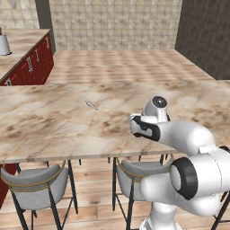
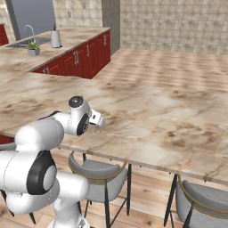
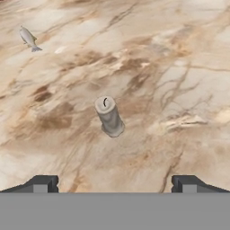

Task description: Pick the candle and jar from the dining table and place them in the open cabinet. Close the cabinet after placing the objects.

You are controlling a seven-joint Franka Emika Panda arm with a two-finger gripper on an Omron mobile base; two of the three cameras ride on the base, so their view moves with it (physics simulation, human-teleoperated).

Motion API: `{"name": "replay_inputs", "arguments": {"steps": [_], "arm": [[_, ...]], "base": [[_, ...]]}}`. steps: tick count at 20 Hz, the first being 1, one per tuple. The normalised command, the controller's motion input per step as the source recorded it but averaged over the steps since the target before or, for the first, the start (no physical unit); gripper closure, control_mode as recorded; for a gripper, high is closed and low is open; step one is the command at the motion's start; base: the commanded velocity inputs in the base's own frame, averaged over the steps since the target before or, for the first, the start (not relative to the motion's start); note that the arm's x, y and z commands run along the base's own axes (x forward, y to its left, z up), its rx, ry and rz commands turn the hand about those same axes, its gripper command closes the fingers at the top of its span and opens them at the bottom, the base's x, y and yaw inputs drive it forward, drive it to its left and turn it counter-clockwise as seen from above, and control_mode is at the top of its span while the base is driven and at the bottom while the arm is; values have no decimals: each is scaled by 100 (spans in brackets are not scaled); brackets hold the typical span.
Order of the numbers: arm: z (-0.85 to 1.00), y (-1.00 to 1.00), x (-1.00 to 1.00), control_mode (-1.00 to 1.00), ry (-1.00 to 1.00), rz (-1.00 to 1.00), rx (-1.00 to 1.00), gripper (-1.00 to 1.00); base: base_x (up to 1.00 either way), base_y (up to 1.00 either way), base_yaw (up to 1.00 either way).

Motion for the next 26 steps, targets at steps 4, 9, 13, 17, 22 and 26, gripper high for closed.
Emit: {"name": "replay_inputs", "arguments": {"steps": [4, 9, 13, 17, 22, 26], "arm": [[-10, 14, 10, -100, 0, 0, 0, -100], [-11, 5, 11, -100, 0, 0, 0, -100], [-11, 0, 19, -100, 1, 0, 0, -100], [-12, -2, 15, -100, 1, 0, 1, -100], [-11, -6, 18, -100, 2, 0, 0, -100], [-9, -9, 14, -100, 0, 0, 0, -100]], "base": [[0, 0, 0], [0, 0, 0], [0, 0, 0], [0, 0, 0], [0, 0, 0], [0, 0, 0]]}}
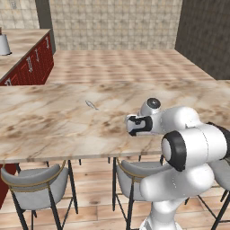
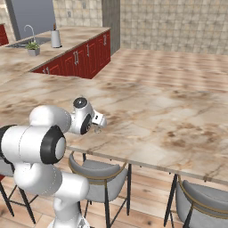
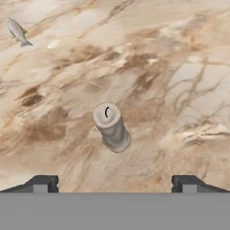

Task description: Pick the candle and jar from the dining table and place them in the open cabinet. Close the cabinet after placing the objects.

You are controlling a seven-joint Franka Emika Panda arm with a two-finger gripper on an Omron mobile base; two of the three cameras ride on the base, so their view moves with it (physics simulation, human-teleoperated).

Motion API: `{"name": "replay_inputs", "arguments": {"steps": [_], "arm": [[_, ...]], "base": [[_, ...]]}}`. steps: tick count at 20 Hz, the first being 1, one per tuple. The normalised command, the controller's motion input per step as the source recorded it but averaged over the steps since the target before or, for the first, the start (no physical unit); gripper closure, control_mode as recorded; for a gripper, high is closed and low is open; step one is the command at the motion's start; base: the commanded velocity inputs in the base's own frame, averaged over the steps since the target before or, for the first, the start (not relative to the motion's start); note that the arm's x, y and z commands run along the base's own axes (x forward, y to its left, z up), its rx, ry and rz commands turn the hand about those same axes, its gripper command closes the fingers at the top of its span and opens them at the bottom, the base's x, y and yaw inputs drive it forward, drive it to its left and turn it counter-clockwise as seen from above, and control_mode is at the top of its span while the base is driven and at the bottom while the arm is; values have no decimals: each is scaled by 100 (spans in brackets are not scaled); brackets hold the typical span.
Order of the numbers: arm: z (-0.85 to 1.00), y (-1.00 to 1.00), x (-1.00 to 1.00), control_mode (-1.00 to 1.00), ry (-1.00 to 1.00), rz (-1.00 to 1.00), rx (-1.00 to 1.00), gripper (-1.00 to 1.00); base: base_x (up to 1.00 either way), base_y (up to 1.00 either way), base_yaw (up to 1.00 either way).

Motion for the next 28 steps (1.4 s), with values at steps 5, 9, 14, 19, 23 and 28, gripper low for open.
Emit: {"name": "replay_inputs", "arguments": {"steps": [5, 9, 14, 19, 23, 28], "arm": [[-5, -7, 12, -100, 2, 0, 0, -100], [-2, 0, 20, -100, 1, 0, 0, -100], [-3, 0, 16, -100, 0, 0, 0, -100], [-7, 0, 15, -100, 0, 0, 0, -100], [-12, 0, 6, -100, 0, 0, 0, -100], [-16, 0, 2, -100, 0, 0, 0, -100]], "base": [[0, 0, 0], [0, 0, 0], [0, 0, 0], [0, 0, 0], [0, 0, 0], [0, 0, 0]]}}
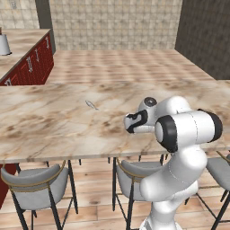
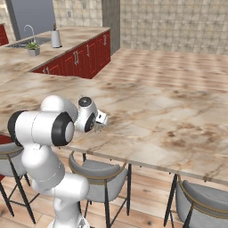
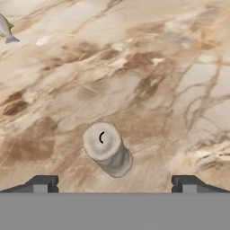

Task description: Pick the candle and jar from the dining table and place them in the open cabinet. Close the cabinet after placing the objects.

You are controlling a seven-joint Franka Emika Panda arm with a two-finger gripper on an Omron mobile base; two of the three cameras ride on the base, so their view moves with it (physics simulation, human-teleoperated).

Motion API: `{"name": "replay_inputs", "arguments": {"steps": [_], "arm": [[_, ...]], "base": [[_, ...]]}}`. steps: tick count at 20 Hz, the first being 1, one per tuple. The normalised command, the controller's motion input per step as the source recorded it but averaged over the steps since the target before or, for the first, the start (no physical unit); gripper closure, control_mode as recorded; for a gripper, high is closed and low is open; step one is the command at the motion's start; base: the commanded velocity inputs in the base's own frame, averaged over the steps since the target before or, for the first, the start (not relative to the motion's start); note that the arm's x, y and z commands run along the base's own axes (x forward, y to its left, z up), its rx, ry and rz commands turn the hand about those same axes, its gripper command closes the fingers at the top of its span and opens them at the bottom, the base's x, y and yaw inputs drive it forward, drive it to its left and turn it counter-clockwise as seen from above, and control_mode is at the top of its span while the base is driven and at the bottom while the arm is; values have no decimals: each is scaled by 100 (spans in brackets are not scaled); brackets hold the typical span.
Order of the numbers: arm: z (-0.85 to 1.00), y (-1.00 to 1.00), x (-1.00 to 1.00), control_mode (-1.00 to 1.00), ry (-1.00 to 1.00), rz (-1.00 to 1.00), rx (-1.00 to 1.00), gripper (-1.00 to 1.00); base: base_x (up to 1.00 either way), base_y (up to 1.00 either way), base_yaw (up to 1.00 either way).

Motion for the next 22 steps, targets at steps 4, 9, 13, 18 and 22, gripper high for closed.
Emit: {"name": "replay_inputs", "arguments": {"steps": [4, 9, 13, 18, 22], "arm": [[-15, 0, 2, -100, 0, 0, 0, -100], [-14, 0, 5, -100, 0, 0, 0, -100], [-11, 0, 8, -100, 0, 0, 0, -100], [-8, 0, 13, -100, 0, 0, 0, -100], [-7, 0, 14, -100, 0, 0, 0, -100]], "base": [[0, 0, 0], [0, 0, 0], [0, 0, 0], [0, 0, 0], [0, 0, 0]]}}
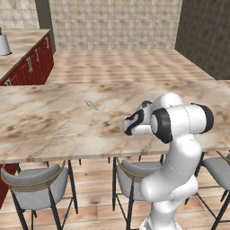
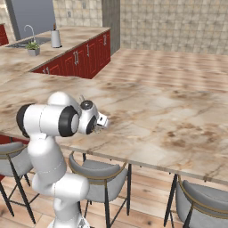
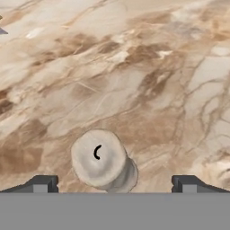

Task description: Pick the candle and jar from the dining table and place them in the open cabinet. Close the cabinet after placing the objects.

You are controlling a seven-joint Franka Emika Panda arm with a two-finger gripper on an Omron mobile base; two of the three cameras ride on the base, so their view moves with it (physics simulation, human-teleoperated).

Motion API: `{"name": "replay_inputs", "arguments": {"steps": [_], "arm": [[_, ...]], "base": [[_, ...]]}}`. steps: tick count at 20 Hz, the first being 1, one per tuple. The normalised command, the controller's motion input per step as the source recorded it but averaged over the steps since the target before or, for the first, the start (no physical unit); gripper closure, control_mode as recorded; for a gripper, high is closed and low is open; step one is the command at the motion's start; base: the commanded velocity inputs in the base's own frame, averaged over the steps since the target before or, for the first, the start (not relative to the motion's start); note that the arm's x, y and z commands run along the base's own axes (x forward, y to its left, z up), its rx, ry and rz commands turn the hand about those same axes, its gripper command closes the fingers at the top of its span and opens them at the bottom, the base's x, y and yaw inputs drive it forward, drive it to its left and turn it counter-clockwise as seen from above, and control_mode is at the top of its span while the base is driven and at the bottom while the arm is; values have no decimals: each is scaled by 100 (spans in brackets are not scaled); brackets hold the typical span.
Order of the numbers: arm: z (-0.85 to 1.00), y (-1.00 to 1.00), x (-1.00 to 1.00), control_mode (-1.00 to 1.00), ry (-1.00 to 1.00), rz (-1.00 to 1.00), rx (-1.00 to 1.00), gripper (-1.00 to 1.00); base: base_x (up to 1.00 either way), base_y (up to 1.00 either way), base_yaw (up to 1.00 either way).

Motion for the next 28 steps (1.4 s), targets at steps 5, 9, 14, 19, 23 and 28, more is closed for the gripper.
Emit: {"name": "replay_inputs", "arguments": {"steps": [5, 9, 14, 19, 23, 28], "arm": [[-7, 0, 13, -100, 0, 0, 0, -100], [-8, 0, 13, -100, 0, 0, 0, -100], [-10, 0, 14, -100, 0, 0, 0, -100], [-12, 0, 13, -100, 0, 0, 0, -100], [-11, 0, 12, -100, 0, 0, 0, 100], [-7, 0, 4, -100, 0, 0, 0, 100]], "base": [[0, 0, 0], [0, 0, 0], [0, 0, 0], [0, 0, 0], [0, 0, 0], [0, 0, 0]]}}
